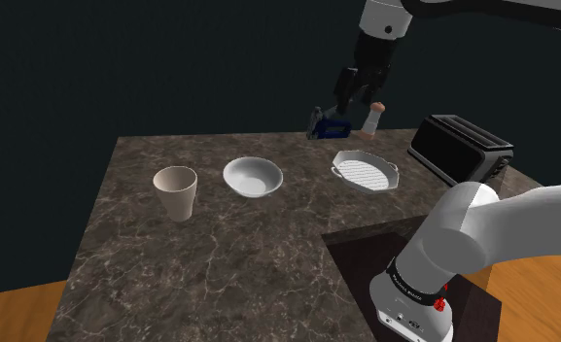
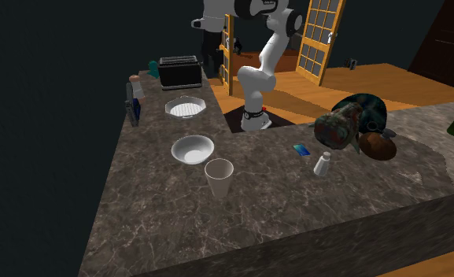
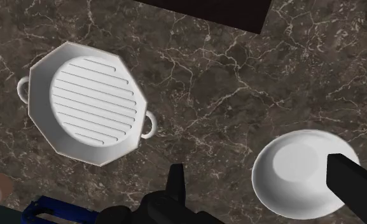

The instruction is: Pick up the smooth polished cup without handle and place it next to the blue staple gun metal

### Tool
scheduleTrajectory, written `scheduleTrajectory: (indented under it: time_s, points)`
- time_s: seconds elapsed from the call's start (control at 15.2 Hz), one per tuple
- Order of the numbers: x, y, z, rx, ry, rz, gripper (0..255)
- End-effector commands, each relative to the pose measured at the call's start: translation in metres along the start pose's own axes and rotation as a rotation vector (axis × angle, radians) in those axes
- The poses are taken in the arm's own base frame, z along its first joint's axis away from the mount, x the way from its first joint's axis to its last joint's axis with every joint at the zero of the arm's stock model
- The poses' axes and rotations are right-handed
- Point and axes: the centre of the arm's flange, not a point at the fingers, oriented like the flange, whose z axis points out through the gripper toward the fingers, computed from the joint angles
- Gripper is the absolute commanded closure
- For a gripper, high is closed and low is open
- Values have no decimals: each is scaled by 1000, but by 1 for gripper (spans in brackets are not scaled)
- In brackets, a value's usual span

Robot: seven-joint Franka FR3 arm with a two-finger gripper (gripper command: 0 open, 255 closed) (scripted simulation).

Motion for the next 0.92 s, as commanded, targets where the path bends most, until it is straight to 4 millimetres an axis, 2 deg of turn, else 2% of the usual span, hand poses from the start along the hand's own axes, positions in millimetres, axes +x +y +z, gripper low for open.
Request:
scheduleTrajectory:
  time_s: [0.0, 0.86]
  points:
    - [0, 0, 0, 0, 0, 0, 0]
    - [70, -123, 82, 83, -20, 45, 0]
